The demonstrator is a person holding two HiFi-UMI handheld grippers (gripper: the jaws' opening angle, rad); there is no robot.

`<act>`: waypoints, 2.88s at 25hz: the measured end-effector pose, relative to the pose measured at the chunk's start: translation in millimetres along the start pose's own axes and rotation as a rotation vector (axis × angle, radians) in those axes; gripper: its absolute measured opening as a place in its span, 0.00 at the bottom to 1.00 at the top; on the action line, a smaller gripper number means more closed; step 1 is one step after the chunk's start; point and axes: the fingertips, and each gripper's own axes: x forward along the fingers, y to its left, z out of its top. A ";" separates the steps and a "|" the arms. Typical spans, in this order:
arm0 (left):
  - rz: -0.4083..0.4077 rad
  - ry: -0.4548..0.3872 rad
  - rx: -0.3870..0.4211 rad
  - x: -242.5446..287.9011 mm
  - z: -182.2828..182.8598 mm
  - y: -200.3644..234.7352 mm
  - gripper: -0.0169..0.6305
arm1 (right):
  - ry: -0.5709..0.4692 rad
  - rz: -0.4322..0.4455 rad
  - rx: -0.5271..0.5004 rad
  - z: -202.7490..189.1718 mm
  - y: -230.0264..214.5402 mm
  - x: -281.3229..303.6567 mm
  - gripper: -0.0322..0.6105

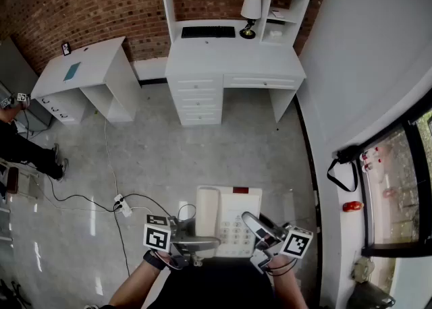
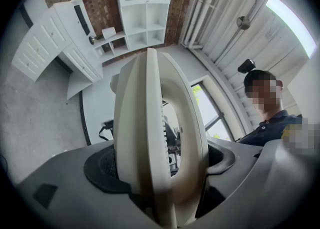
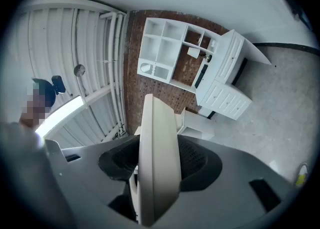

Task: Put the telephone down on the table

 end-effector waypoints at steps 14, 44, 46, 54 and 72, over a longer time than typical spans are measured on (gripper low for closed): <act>-0.049 -0.029 -0.065 45.2 10.6 11.1 0.68 | 0.031 0.005 -0.059 35.9 -13.6 -26.0 0.40; 0.072 0.008 -0.039 147.7 72.5 93.7 0.68 | 0.074 -0.033 -0.011 150.0 -105.7 -28.6 0.40; 0.072 0.008 -0.035 151.1 91.8 109.6 0.68 | 0.082 -0.040 -0.021 167.1 -118.0 -13.4 0.40; 0.019 -0.034 -0.065 161.9 223.0 175.8 0.68 | 0.083 -0.084 -0.038 270.6 -154.0 84.0 0.41; 0.010 -0.013 -0.012 159.7 450.4 276.1 0.68 | 0.105 -0.123 -0.078 437.3 -200.9 266.3 0.42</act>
